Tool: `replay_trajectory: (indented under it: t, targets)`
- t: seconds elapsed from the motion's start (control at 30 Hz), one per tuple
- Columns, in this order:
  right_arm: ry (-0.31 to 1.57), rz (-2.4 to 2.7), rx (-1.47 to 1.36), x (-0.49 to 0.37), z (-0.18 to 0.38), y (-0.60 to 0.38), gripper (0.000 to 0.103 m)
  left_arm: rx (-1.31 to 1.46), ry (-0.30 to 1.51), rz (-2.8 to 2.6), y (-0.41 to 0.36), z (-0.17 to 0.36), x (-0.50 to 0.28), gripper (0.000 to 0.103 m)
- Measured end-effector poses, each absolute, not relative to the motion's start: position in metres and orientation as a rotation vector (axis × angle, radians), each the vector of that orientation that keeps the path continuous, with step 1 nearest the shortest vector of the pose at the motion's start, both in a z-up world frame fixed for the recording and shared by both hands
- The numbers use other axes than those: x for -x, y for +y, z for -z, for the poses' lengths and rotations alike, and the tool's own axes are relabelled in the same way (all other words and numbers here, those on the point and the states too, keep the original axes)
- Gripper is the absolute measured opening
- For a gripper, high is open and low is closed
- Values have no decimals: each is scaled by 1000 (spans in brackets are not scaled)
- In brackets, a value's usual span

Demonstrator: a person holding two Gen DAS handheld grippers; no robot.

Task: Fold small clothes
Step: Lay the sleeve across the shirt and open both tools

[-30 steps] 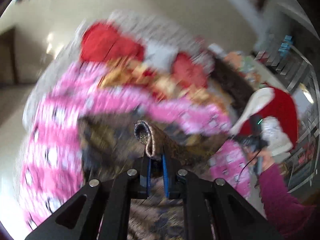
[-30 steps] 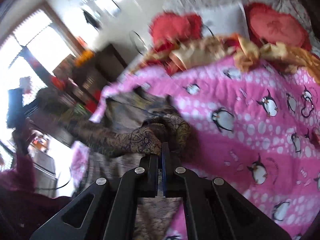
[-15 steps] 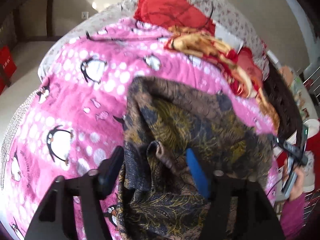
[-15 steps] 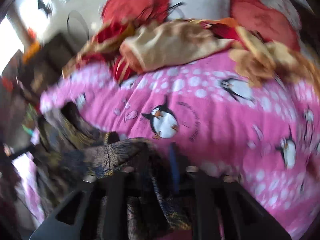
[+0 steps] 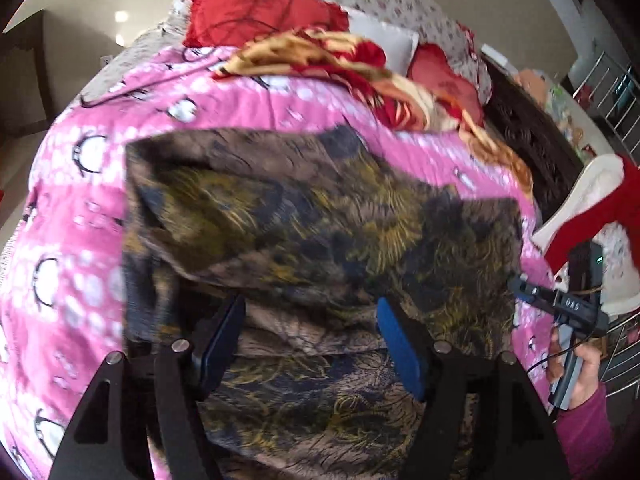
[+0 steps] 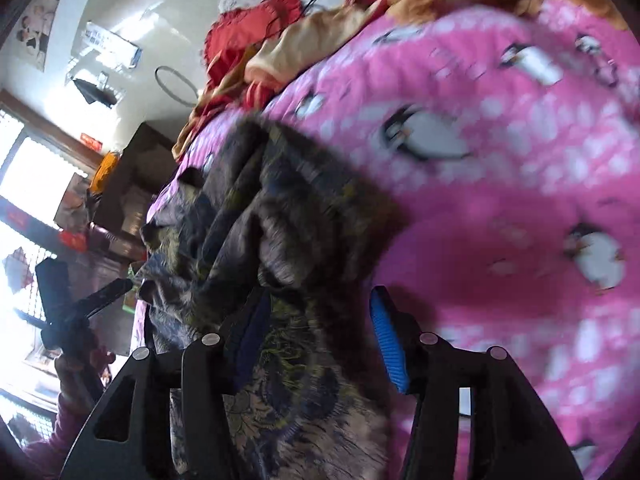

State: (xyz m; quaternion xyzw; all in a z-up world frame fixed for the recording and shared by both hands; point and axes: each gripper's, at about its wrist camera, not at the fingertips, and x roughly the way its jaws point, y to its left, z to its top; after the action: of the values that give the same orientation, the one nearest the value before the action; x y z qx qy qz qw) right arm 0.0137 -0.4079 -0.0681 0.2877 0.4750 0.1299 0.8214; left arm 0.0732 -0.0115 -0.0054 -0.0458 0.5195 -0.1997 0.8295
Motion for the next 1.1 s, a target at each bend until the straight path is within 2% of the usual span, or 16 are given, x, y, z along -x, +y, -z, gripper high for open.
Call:
replay_trajectory:
  t: [0.03,0.07,0.23,0.33,0.37,0.4,0.47,0.57,0.67,0.77,0.8,0.83,0.87,0.93,1.0,1.1]
  targets:
    - [978,-269,-613,-13,67,-404,33,89,1116,412,-14,11,-73,72]
    - [962,-248,-593,-11,65,-403,6,85,1130,403,-15,16,-73,72]
    - [964,-212,-565,33,54,-416,4,72,1152,400,-5,28,-63,72]
    - [1077,-202,-511,48,76,-416,4,67,1183,381,-2,40,-67,72]
    - [1098,-201,-512,50,81,-417,7,80,1190,376,0,44,-69,72]
    - [1089,-196,-529,53,81,-422,17,90,1185,373,1,46,-68,72]
    - [1021,-168,-587,62,66,-439,28,88,1178,376,1,46,-67,72]
    - [890,-143,-666,67,41,-466,38,69,1176,379,0,49,-65,72]
    - [873,-158,-776,45,44,-476,65,67,1172,374,-1,52,-65,72]
    - [972,-195,-845,12,69,-461,67,72,1163,374,0,53,-62,72]
    - [993,-217,-827,2,72,-454,59,71,1163,376,1,54,-61,72]
    - [985,-210,-790,-6,69,-448,47,71,1165,379,2,54,-62,72]
    - [971,-178,-743,-9,64,-445,19,72,1167,381,3,54,-61,72]
    - [869,-89,-565,-6,37,-436,13,79,1165,387,3,54,-61,72]
    - [779,-28,-363,3,16,-424,12,79,1158,393,2,54,-60,73]
    - [943,33,-293,-3,42,-430,17,48,1153,395,-1,56,-59,73]
